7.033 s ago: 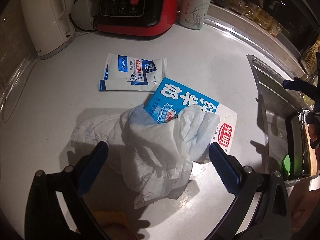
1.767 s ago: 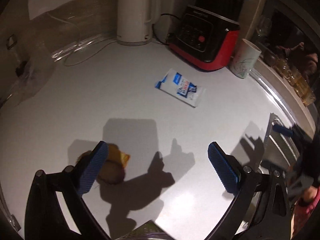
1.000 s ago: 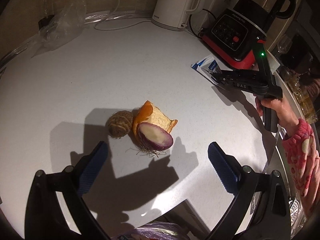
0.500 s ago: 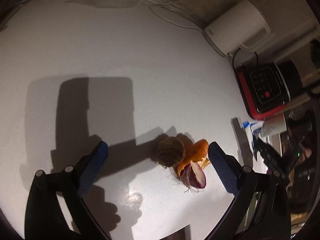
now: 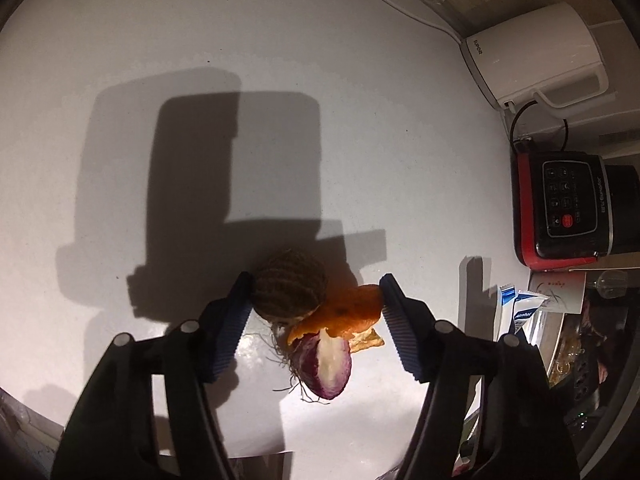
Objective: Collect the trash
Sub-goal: 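Grasp the blue alcohol wipes packet with the right tool while the left tool reaches the taro, then close the left tool on the brown taro root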
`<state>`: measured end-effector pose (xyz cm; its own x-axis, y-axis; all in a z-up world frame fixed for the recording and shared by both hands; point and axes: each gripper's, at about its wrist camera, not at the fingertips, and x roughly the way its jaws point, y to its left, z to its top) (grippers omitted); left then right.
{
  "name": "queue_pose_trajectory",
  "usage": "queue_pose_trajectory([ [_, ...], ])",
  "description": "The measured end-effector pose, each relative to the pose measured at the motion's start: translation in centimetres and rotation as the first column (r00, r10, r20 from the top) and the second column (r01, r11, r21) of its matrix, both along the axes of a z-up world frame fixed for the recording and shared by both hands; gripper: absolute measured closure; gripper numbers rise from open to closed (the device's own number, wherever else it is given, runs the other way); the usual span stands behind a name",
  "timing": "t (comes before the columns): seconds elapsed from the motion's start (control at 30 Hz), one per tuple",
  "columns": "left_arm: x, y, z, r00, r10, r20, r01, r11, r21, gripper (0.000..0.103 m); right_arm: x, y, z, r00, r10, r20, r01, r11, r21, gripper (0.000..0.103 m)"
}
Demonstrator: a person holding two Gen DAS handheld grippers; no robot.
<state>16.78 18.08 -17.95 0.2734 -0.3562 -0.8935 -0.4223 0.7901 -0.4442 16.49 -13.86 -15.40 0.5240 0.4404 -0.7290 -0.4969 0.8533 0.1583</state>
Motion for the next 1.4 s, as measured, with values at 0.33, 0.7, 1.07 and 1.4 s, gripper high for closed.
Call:
queue_pose_trajectory([
  [0.33, -0.5, 0.9, -0.3, 1.0, 0.021, 0.014, -0.021, 0.999, -0.025, 0.062, -0.7, -1.0, 0.2, 1.0, -0.014, 0.012, 0.013, 1.0, 0.028, 0.068],
  [0.7, -1.6, 0.6, 0.6, 0.996, -0.037, 0.077, 0.044, 0.995, -0.091, 0.04, -0.9, -0.7, 0.0, 1.0, 0.004, 0.01, -0.004, 1.0, 0.01, 0.068],
  [1.07, -3.5, -3.6, 3.4, 0.727, -0.651, 0.219, 0.568, 0.748, 0.343, 0.021, -2.4, -1.5, 0.0, 1.0, 0.008, 0.007, -0.008, 1.0, 0.007, 0.068],
  [1.4, -0.1, -4.3, 0.8, 0.579, -0.799, 0.164, 0.706, 0.591, 0.39, 0.028, -3.4, -1.6, -0.1, 1.0, -0.012, -0.01, 0.012, 1.0, 0.008, 0.068],
])
